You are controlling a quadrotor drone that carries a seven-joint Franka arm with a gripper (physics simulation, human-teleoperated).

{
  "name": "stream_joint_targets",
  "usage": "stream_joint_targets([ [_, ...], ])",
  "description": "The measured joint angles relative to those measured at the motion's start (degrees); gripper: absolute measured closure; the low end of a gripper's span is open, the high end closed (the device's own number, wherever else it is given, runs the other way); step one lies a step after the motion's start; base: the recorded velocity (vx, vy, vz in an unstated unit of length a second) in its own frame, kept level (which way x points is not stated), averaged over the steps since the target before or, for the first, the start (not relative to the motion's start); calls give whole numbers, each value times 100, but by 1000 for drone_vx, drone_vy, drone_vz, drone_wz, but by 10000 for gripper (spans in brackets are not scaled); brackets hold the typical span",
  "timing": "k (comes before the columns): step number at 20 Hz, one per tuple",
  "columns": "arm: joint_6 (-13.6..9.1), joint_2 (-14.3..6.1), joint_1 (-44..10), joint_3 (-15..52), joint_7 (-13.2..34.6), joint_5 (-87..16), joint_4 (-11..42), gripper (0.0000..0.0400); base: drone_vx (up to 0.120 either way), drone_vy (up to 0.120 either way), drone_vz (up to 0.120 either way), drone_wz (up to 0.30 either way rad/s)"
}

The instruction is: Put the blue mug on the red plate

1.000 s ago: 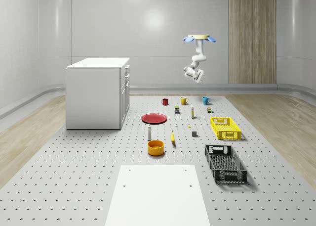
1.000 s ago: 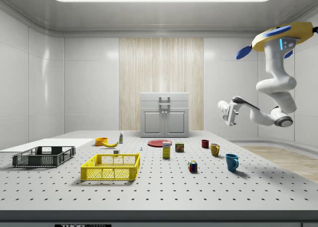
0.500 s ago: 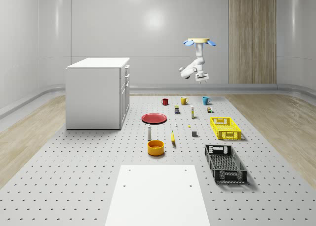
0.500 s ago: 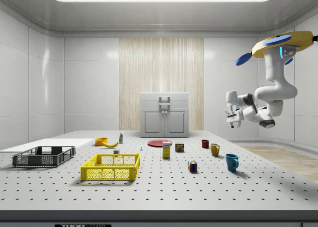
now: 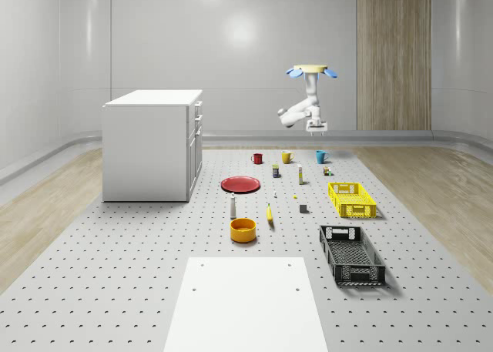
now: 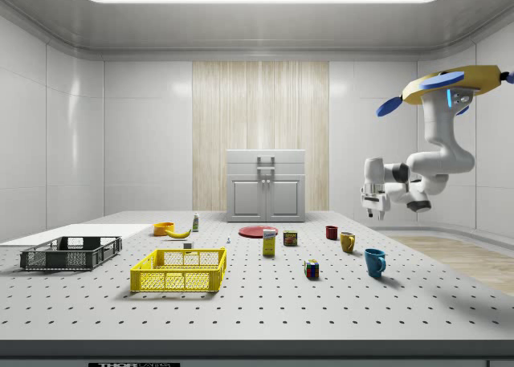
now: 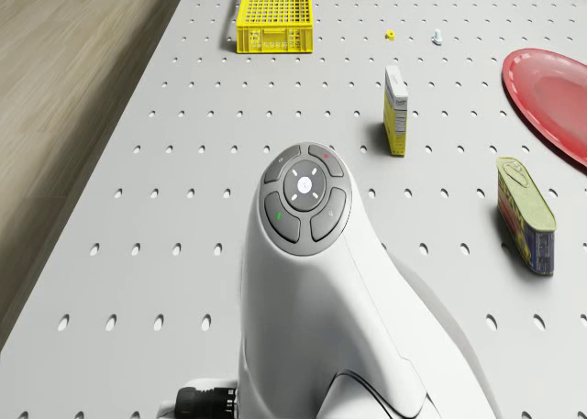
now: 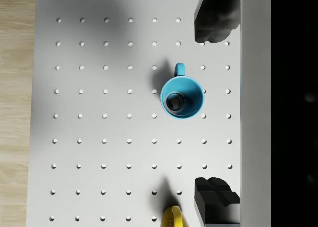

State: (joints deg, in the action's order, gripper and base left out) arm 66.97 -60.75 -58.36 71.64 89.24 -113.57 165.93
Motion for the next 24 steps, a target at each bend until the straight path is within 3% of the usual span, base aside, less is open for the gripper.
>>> stream_joint_targets([
  [21,486,-650,-349,266,297,288,-37,0,0,0,-120,0],
  [24,609,-759,-358,205,304,254,-53,0,0,0,-13,0],
])
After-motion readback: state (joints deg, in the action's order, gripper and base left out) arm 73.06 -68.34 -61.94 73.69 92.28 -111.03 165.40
